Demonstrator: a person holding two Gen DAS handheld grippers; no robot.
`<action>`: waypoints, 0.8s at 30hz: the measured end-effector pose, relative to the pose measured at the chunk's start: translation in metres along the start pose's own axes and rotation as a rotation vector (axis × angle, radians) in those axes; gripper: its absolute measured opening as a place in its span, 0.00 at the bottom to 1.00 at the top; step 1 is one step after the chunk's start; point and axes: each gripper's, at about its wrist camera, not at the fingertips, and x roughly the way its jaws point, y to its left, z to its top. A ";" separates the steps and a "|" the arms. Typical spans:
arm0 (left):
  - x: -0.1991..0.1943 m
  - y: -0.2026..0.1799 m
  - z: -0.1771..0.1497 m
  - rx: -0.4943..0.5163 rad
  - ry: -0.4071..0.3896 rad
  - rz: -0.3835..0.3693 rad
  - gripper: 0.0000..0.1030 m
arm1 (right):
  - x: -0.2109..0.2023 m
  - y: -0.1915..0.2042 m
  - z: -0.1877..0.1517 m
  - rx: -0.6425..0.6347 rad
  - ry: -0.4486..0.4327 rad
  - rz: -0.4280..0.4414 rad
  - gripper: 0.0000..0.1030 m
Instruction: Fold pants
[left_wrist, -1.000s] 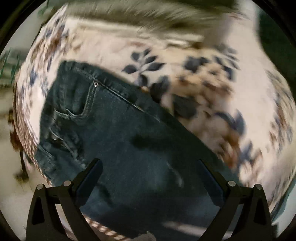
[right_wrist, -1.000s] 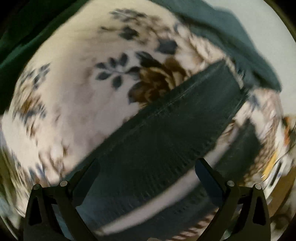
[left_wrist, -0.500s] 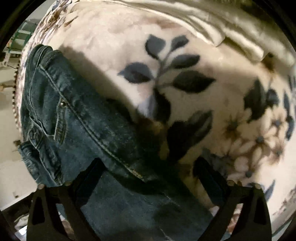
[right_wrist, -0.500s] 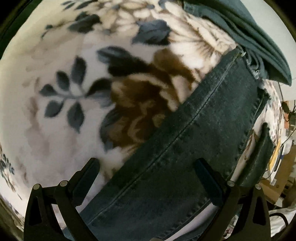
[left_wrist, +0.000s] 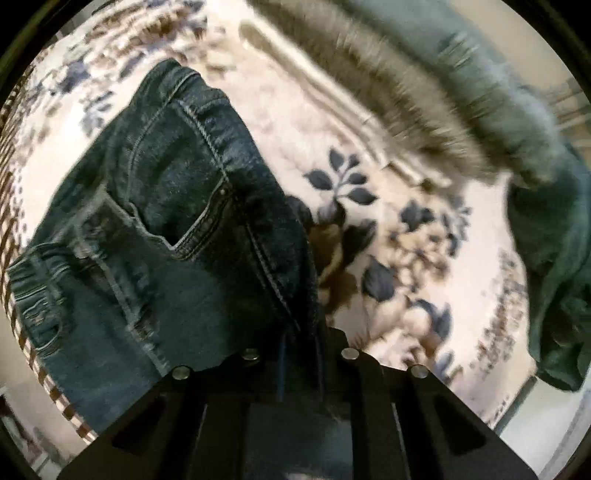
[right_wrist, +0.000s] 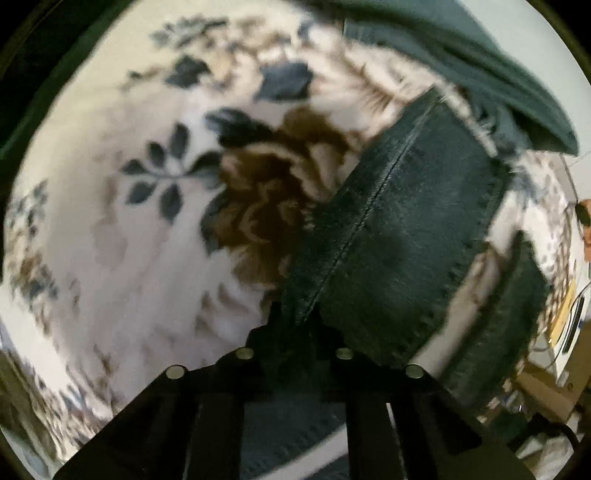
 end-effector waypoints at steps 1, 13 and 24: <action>-0.018 0.010 -0.008 -0.011 -0.016 -0.032 0.09 | -0.012 -0.003 -0.011 -0.013 -0.023 0.012 0.10; -0.014 0.224 -0.057 -0.116 0.072 -0.143 0.09 | -0.106 -0.116 -0.116 -0.087 -0.102 0.038 0.09; 0.033 0.283 -0.068 -0.139 0.194 -0.169 0.23 | -0.043 -0.196 -0.174 -0.038 0.032 0.133 0.56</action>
